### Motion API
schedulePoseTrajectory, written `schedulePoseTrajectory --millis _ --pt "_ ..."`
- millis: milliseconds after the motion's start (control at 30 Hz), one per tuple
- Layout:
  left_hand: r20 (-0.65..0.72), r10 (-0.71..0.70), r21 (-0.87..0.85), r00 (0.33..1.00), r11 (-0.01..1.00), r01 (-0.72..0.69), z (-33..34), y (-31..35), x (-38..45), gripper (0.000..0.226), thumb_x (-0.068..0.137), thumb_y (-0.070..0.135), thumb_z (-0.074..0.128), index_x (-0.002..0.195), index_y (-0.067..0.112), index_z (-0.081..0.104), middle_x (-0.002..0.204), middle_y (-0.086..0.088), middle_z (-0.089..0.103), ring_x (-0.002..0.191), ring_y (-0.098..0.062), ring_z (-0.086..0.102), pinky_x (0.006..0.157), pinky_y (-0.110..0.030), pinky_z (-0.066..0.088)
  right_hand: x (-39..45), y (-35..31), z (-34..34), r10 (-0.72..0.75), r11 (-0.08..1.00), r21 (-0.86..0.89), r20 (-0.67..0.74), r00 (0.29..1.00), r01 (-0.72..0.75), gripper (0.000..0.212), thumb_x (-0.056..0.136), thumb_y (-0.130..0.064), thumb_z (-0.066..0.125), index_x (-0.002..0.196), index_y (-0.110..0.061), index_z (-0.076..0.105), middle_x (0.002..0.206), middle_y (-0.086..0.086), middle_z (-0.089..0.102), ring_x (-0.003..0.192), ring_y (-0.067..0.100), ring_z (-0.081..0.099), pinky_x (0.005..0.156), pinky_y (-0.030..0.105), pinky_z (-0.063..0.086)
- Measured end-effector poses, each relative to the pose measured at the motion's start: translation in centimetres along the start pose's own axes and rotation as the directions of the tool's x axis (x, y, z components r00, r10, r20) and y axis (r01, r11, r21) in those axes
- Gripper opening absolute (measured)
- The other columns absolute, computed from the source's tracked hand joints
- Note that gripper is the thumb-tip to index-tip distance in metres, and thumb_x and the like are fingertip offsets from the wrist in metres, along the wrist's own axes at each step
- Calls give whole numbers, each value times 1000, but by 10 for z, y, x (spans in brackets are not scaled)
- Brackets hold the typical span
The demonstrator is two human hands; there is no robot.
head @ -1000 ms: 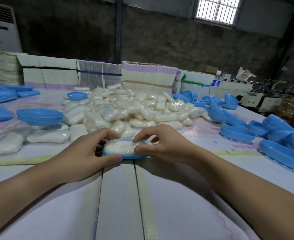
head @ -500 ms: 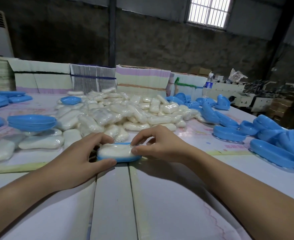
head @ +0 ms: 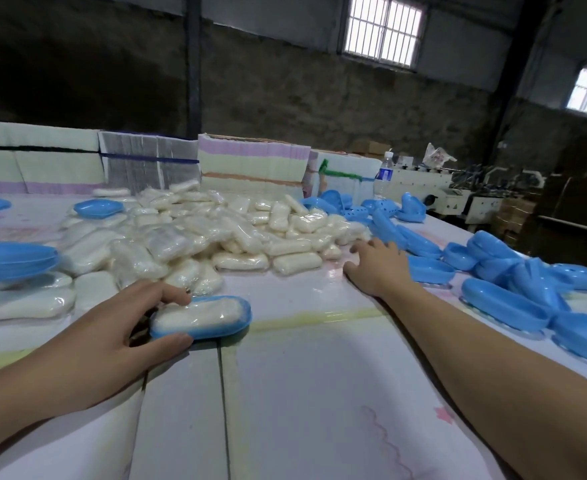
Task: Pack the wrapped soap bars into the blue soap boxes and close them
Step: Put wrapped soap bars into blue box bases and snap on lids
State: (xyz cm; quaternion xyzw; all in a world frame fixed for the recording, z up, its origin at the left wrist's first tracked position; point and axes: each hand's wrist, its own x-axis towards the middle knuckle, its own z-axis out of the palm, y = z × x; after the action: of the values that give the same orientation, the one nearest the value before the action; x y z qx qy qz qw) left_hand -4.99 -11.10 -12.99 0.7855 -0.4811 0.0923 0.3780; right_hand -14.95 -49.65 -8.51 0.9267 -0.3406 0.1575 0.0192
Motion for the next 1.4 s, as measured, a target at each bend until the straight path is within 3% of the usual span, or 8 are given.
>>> schedulePoseTrajectory --millis 100,233,400,600,800,967,1200,1400 --pt "-12 20 33 1000 999 -19 0 -2 0 51 69 73 59 115 51 57 114 24 60 97 4 59 77 -10 43 3 8 10 53 999 -6 49 997 -53 46 88 -48 44 127 -28 57 139 7 51 129 33 40 105 52 34" --pt "-21 31 48 999 998 -30 2 1 -1 48 71 70 59 114 50 58 115 25 60 99 9 58 76 -3 40 8 10 5 74 995 -60 -130 989 -83 40 88 -43 46 124 -27 57 136 7 47 128 36 34 105 55 28" --pt "-11 33 40 999 999 -33 2 1 -2 46 72 71 59 113 51 59 114 22 61 97 6 59 76 -8 42 6 18 7 225 974 -12 45 973 -225 47 89 -41 46 131 -22 52 141 13 43 130 41 36 106 51 32" --pt "-2 21 33 1000 999 -21 2 3 -3 49 73 71 59 115 47 60 116 21 61 94 10 59 73 1 39 5 24 7 159 979 147 -133 978 -139 25 90 -16 61 114 -19 58 127 9 43 113 34 45 88 40 43" --pt "-3 17 57 1000 998 -17 2 0 -2 48 72 73 57 115 49 59 116 22 61 97 8 59 75 -7 41 1 20 3 122 978 187 -153 981 -93 42 87 -12 63 127 -23 55 127 7 50 111 31 53 83 37 43" --pt "10 10 70 1000 997 -11 1 2 -1 49 72 74 57 115 50 58 115 22 60 99 5 59 78 -8 41 -13 -13 -9 -104 945 280 -229 968 167 38 80 -7 70 112 -28 64 111 -6 52 98 19 55 78 31 43" --pt "25 -19 8 1000 1000 19 -1 13 1 41 77 71 63 113 57 52 115 25 56 103 3 57 84 -12 42 -53 -73 -41 -375 632 479 -500 781 610 34 77 10 61 89 -19 73 94 -11 54 80 6 53 75 18 46" --pt "21 -99 -86 995 991 101 -1 20 0 48 79 36 80 114 51 51 107 18 63 97 5 60 83 -12 45 -78 -110 -73 -396 296 642 -592 702 708 38 73 16 63 82 -20 69 90 -10 57 83 5 59 73 12 45"
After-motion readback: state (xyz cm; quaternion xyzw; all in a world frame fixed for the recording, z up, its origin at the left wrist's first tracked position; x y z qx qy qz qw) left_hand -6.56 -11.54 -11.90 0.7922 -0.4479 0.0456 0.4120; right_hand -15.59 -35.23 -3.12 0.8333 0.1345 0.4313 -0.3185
